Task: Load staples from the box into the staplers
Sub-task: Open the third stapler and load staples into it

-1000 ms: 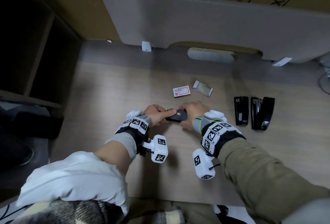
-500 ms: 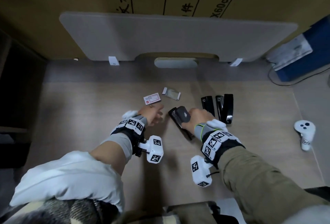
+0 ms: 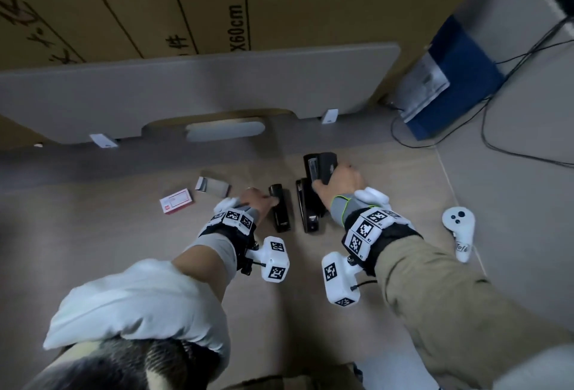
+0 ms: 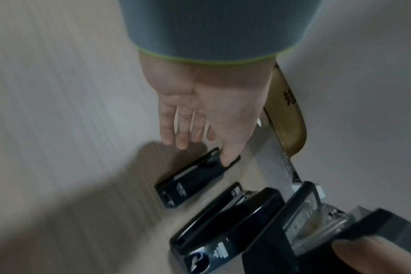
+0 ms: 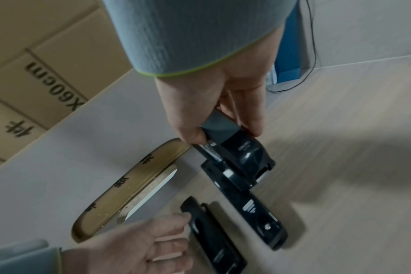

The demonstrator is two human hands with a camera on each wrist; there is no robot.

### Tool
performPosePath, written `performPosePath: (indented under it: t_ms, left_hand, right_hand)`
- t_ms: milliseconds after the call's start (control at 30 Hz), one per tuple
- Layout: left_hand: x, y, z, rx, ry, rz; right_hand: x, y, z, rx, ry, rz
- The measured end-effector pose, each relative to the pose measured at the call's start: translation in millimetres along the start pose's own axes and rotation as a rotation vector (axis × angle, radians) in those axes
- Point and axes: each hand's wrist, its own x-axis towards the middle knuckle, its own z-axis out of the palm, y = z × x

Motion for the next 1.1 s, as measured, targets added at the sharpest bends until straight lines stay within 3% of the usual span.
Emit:
performPosePath:
  t_ms: [167, 433, 600, 700, 833, 1000, 1100]
  left_hand:
    - [36, -10, 36, 0.157, 0.183, -0.1]
    - [8, 18, 32, 0.268, 0.147, -0.132]
    - [52, -26, 33, -0.028, 0.142, -0.085]
    - [6, -1, 18, -0.215, 0.133, -0.09]
    - [-8, 11, 2, -0.281, 0.113, -0.033]
    - [-29, 14, -39, -0.308, 0.198, 0.11]
    - [-32, -12, -75, -0.417, 0.237, 0.149]
  right_hand:
    - [23, 21, -3, 0.022, -0.024, 0.011]
    - [46, 38, 3, -0.025, 0.011, 0.022]
    - [52, 47, 26, -0.081, -0.115, 0.018]
    - [48, 36, 31, -0.054, -0.047, -0.009]
    - [44, 5, 23, -0.037, 0.014, -0.15]
    - [9, -50, 28, -0.021, -0.192, -0.383]
    - [-27, -92, 54, 0.04, -0.31, -0.509]
